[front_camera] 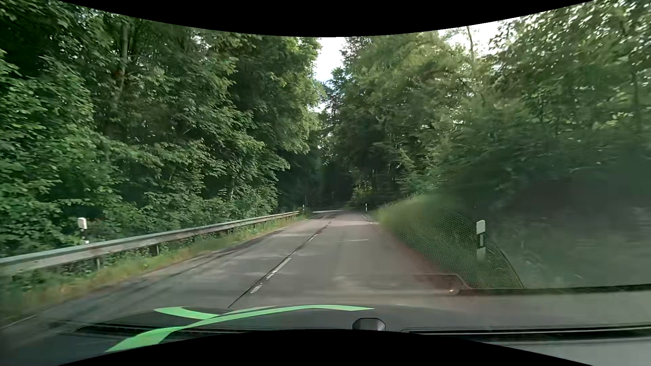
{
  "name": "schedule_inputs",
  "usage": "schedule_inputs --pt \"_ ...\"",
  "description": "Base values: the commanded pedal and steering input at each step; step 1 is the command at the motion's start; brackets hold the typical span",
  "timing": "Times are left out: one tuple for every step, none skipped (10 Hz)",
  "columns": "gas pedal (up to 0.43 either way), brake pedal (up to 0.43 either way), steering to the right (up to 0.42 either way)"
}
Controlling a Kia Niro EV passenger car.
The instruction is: Follow the waypoints while adhering to traffic rules and regulations
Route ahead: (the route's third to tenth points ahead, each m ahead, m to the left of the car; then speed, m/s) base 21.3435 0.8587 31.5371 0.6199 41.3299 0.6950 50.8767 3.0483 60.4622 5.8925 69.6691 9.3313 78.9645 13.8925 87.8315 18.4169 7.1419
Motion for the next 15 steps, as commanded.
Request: schedule_inputs --pt "0.197 0.0 0.01" --pt "0.197 0.0 0.01" --pt "0.197 0.0 0.01" --pt "0.197 0.0 0.009" --pt "0.197 0.0 0.009" --pt "0.189 0.0 0.009" --pt "0.13 0.0 0.009" --pt "0.098 0.0 0.009" --pt "0.098 0.0 0.009" --pt "0.098 0.0 0.009" --pt "0.098 0.0 0.009" --pt "0.11 0.0 0.009" --pt "0.13 0.0 0.009" --pt "0.13 0.0 0.009" --pt "0.138 0.0 0.009"
